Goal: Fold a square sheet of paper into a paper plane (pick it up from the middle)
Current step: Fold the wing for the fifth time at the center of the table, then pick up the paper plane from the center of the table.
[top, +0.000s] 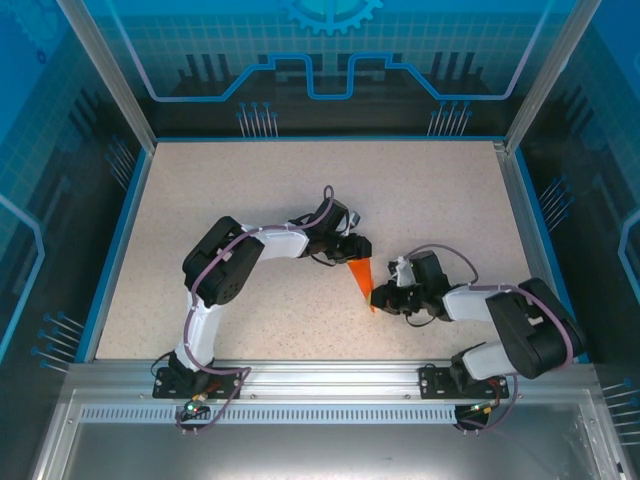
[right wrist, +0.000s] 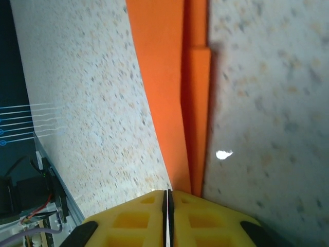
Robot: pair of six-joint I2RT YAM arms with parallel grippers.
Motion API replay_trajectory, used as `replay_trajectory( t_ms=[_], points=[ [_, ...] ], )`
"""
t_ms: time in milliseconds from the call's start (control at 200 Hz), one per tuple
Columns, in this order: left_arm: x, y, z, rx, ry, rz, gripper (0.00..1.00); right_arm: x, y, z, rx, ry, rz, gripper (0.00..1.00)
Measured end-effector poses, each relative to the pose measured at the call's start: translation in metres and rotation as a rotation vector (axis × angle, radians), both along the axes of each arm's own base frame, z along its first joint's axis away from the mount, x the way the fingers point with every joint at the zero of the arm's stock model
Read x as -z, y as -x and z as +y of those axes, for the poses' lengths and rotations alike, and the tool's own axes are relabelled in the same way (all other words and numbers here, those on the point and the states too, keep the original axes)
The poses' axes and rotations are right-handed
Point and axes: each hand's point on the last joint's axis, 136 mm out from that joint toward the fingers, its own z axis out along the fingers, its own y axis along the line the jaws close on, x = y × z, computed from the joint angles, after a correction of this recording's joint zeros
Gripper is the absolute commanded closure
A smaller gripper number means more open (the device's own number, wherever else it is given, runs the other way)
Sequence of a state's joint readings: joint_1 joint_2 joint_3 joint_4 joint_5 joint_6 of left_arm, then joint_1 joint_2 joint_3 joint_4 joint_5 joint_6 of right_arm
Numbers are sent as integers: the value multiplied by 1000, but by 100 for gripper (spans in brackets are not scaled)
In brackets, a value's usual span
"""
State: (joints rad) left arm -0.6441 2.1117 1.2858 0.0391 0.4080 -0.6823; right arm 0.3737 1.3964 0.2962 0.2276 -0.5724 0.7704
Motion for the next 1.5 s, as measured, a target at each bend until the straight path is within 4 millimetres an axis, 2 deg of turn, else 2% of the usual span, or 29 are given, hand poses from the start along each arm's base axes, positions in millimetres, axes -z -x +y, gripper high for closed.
replay_trajectory(
  t_ms=[270, 350, 435, 530, 625, 730, 825, 905, 1075, 1330, 1501],
  points=[
    [-1, -2, 2, -7, -22, 6, 57, 1, 17, -11, 4, 66, 45, 85],
    [-2, -3, 4, -10, -45, 7, 53, 0, 22, -18, 17, 100, 58, 83],
    [-4, -5, 5, -6, -80, 1, 46, -2, 25, -26, 33, 141, 53, 76],
    [-9, -7, 9, -11, -153, -23, 41, -11, 19, -31, 54, 174, 19, 71],
    [-25, -7, 14, -24, -225, -61, 38, -22, 5, -37, 90, 192, -22, 69],
    [-56, -4, 22, -63, -302, -118, 35, -30, -11, -45, 135, 199, -48, 68],
    [-82, 2, 31, -99, -369, -166, 33, -28, -18, -52, 164, 203, -43, 68],
    [-91, 9, 36, -123, -421, -178, 33, -23, -21, -56, 180, 203, -24, 68],
    [-76, 27, 44, -142, -498, -118, 32, -21, -24, -52, 168, 178, -19, 66],
    [-43, 32, 41, -147, -525, -32, 32, -23, -28, -48, 147, 156, -26, 64],
    [-28, 34, 41, -149, -534, 8, 33, -28, -32, -45, 133, 147, -46, 62]
  ],
)
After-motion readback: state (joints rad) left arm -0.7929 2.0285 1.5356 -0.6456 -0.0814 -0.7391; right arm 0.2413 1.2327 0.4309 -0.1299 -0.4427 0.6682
